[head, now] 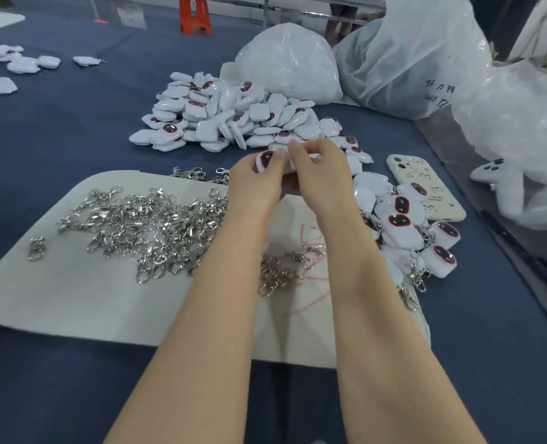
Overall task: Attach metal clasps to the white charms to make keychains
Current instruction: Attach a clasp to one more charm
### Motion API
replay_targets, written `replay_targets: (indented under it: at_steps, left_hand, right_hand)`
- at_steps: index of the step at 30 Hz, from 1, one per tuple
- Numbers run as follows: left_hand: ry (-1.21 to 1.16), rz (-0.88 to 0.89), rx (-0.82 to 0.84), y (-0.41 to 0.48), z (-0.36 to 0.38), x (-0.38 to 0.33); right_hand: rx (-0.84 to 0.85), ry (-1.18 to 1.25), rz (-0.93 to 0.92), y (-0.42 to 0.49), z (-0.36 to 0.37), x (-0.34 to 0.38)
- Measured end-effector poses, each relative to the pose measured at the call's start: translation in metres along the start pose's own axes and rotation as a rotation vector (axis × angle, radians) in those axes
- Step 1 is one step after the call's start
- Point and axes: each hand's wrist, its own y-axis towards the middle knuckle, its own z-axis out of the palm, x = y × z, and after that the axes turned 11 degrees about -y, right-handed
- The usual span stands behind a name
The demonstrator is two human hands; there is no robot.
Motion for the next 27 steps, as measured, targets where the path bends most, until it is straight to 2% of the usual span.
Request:
replay_targets:
  at_steps: [3,7,11,13,17,21,27]
  left_hand:
    - [-0.003,-0.014,0.055,-0.021,-0.019,0.003]
    - [-0.25,-0.033,-0.141,-0.039,-0.044,0.002]
    - [-0.489,-0.082,-0.182,-0.041,-0.059,0.004]
    - [-0.49,-0.093,-0.159,-0.041,-0.06,0.004]
    - [-0.465,-0.103,-0.139,-0.036,-0.062,0.003]
    - [-0.472,-0.062,-0.123,-0.032,-0.065,0.001]
    - [-0.389,-0.05,-0.129,-0.033,-0.062,-0.001]
  right_hand:
    - [0.043,-0.135,-0.075,-0.023,-0.011,0.003]
    - [0.111,-0.426,-0.075,-0.043,-0.024,-0.007]
    - [0.489,-0.696,0.009,-0.057,-0.023,-0.01]
    - [0.541,-0.745,-0.045,-0.061,-0.013,-0.007]
    - [0.56,-0.8,-0.169,-0.063,0.001,0.0]
    - [0.524,-0.885,-0.201,-0.062,0.005,0.0]
    - [0.365,-0.634,-0.08,-0.056,-0.003,-0.01]
